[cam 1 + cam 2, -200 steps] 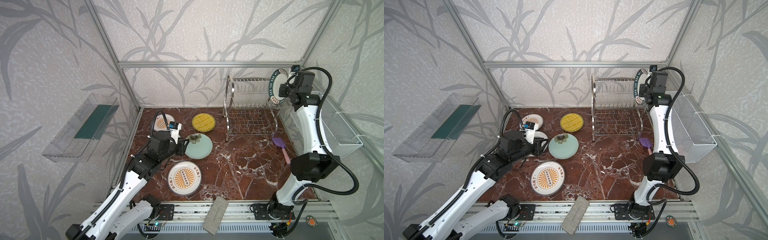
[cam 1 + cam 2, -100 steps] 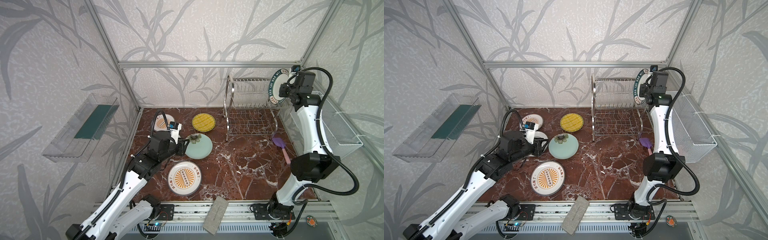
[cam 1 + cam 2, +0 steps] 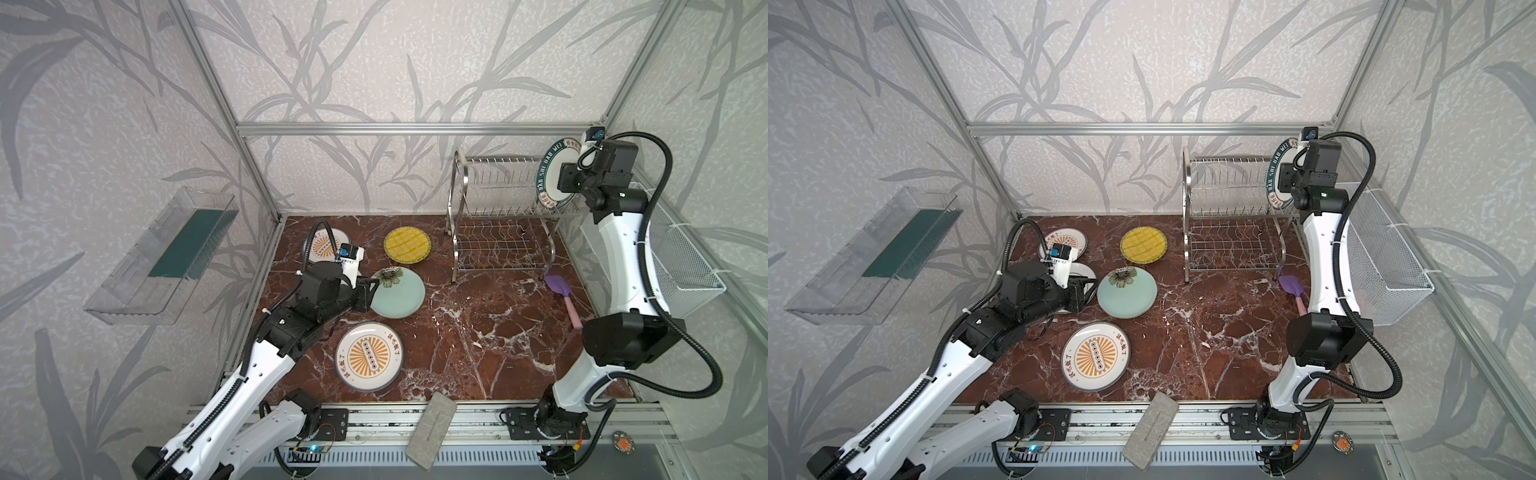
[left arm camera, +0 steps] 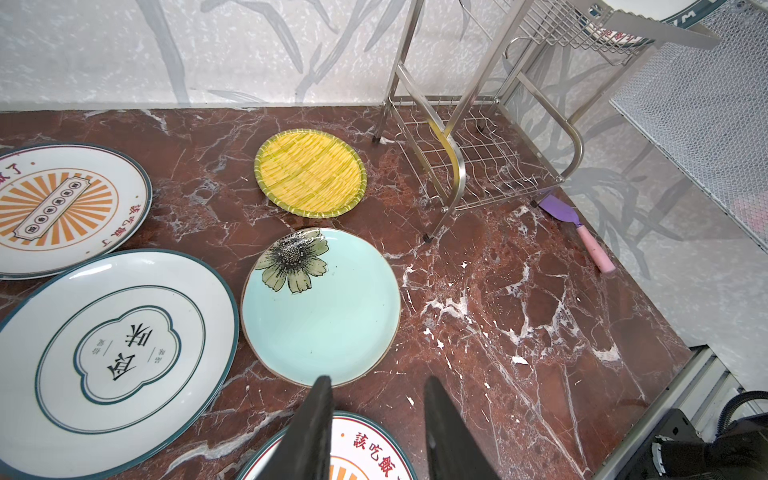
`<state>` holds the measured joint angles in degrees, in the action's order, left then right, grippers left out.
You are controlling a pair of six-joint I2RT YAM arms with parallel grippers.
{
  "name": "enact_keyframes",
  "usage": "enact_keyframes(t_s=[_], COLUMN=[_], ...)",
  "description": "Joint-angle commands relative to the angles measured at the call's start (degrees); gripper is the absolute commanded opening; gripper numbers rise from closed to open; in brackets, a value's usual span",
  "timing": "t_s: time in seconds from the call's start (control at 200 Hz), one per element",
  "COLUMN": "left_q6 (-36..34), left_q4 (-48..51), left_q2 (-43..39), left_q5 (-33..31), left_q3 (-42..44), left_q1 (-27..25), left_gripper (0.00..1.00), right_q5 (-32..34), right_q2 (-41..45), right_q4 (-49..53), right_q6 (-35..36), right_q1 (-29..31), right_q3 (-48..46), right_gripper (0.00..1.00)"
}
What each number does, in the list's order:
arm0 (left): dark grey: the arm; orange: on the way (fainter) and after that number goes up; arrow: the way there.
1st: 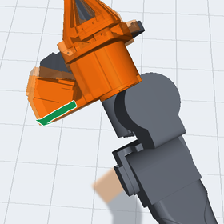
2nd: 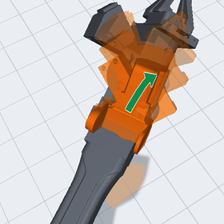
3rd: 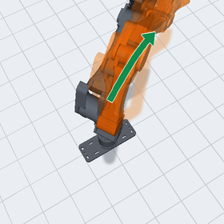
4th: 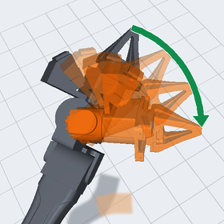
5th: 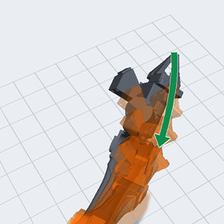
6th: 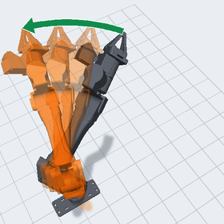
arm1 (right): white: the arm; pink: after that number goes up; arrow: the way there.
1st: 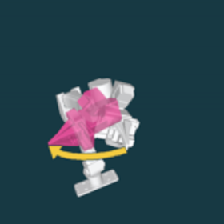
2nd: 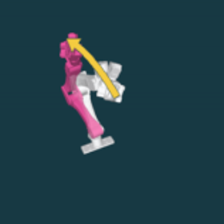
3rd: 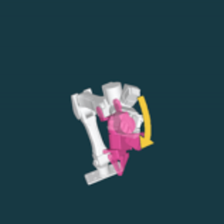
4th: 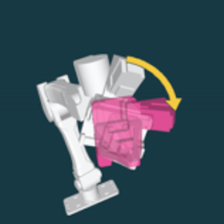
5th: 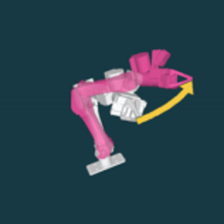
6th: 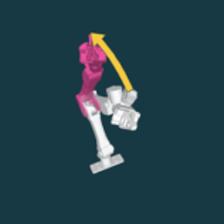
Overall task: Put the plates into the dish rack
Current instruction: 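Open the right gripper and draw it back from the racked plate, then move the right gripper to the pale blue sunflower plate's edge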
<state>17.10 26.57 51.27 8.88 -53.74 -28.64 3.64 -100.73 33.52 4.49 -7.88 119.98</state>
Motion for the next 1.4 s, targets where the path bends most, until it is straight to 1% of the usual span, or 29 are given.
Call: enact_keyframes(t_s=[0.0,0.08,0.105,0.16,0.26,0.385,0.44,0.5,0.625,0.685,0.795,0.865,0.945,1.03,1.125,1.225,1.395], left_q6=[-0.7,-0.7,-0.6,-0.5,0.3,0.9,0.7,1.1,1.9,2.1,2.8,3.5,3.8,4.4,5.0,5.9,7.9], left_q4=[0.6,0.6,0.7,0.8,0.8,0.0,-0.7,-1.6,-3.1,-3.8,-7.0,-8.7,-9.7,-13.0,-15.0,-13.7,-13.7], left_q2=[-0.3,-0.4,-0.4,-0.5,-0.6,-1.0,-0.9,-0.7,0.9,1.6,2.2,2.6,3.1,3.0,3.8,5.6,6.1], left_q5=[0.1,0.0,-0.1,-0.3,-2.5,-5.4,-5.3,-5.8,-6.3,-6.0,-5.6,-6.3,-6.6,-7.5,-9.1,-9.3,-9.3], left_q3=[-0.2,-0.2,-0.1,-0.2,-0.2,0.3,0.4,0.5,0.4,0.6,2.7,4.0,5.3,9.0,12.1,12.5,14.2], left_q1=[-0.1,0.0,0.0,0.0,-0.1,-0.1,-0.1,0.0,0.0,-0.1,-0.1,-0.1,0.0,-0.1,0.0,0.0,0.2], left_gripper=[0.35,0.35,0.35,0.35,0.35,0.35,0.35,0.35,0.35,0.35,0.35,0.35,0.35,0.35,0.35,0.35,0.35], right_q5=[-2.4,-3.2,-3.6,-4.7,-7.5,-12.6,-15.1,-15.9,-13.8,-14.1,-15.5,-15.5,-14.7,-12.7,-12.1,-14.1,-13.5], right_q2=[2.6,2.6,4.2,4.7,5.4,6.8,8.1,10.4,16.7,20.1,28.6,33.4,37.8,41.6,43.9,44.9,43.9], right_q4=[0.9,1.4,1.6,2.3,4.1,6.9,7.3,6.4,1.9,-0.3,-7.2,-11.1,-13.9,-18.0,-22.2,-26.1,-33.5], right_q6=[-0.9,-1.8,-2.0,-2.5,-3.4,-5.3,-6.4,-7.1,-7.7,-9.2,-13.1,-15.2,-16.7,-17.9,-19.8,-23.2,-26.9], right_q1=[-0.2,-0.2,-0.2,-0.2,-0.2,0.0,0.4,1.4,5.6,7.0,9.8,12.3,15.6,19.4,22.5,24.7,29.8], right_q3=[3.2,4.2,4.5,5.2,6.8,8.2,7.1,4.4,-4.4,-9.8,-25.1,-34.4,-43.8,-53.6,-62.8,-69.9,-78.5], right_gripper=[0.68,0.71,0.73,0.75,0.75,0.75,0.75,0.75,0.75,0.74,0.69,0.69,0.68,0.68,0.67,0.66,0.65])
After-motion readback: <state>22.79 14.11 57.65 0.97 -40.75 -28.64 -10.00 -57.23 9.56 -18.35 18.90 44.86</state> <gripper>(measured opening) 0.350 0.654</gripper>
